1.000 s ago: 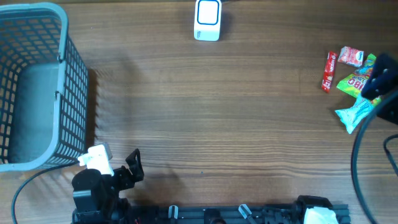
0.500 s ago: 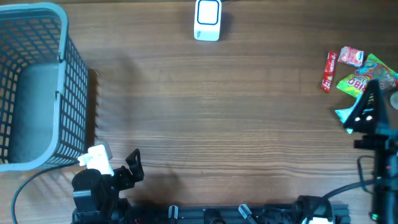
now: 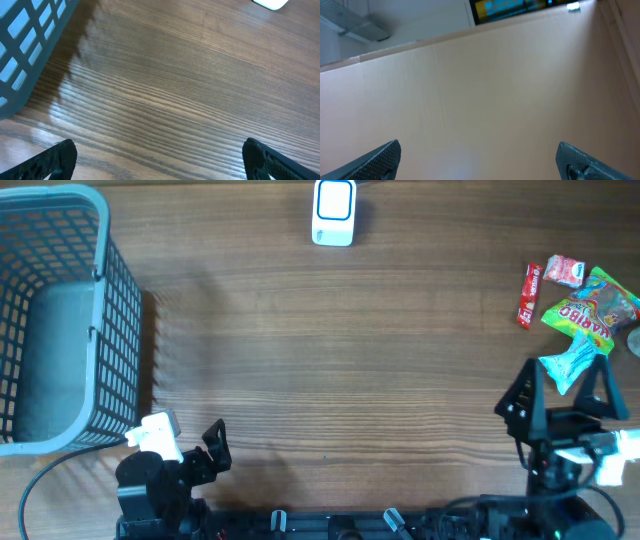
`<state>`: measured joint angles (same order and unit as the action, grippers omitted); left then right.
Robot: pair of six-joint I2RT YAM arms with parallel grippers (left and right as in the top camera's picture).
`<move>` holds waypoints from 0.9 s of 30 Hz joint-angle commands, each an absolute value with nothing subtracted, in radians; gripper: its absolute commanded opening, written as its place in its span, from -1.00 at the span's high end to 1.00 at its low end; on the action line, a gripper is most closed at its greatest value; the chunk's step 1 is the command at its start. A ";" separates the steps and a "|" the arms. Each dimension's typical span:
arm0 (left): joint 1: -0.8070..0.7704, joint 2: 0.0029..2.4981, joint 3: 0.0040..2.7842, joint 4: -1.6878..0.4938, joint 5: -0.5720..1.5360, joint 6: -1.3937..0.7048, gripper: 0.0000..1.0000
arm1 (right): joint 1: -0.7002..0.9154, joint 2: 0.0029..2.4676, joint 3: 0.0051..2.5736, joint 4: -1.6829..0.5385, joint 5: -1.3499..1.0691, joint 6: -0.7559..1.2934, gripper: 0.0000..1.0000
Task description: Scan the item barcode
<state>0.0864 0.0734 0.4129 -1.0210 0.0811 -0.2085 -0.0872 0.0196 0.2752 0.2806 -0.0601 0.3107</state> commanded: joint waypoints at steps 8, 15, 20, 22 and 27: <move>0.091 0.066 0.410 -1.018 0.096 -0.218 -1.00 | -0.039 0.003 0.041 0.270 -0.045 0.340 -0.99; 0.091 0.066 0.410 -1.018 0.096 -0.218 -1.00 | -0.038 0.003 0.005 0.134 -0.060 0.278 -0.99; 0.091 0.066 0.410 -1.018 0.096 -0.218 -1.00 | -0.038 0.003 0.005 0.007 -0.044 0.263 -0.99; 0.091 0.066 0.410 -1.018 0.096 -0.218 -1.00 | -0.039 0.003 0.005 0.001 -0.041 0.249 -1.00; 0.091 0.066 0.410 -1.018 0.096 -0.218 -1.00 | -0.039 0.003 0.005 0.002 -0.041 0.235 -1.00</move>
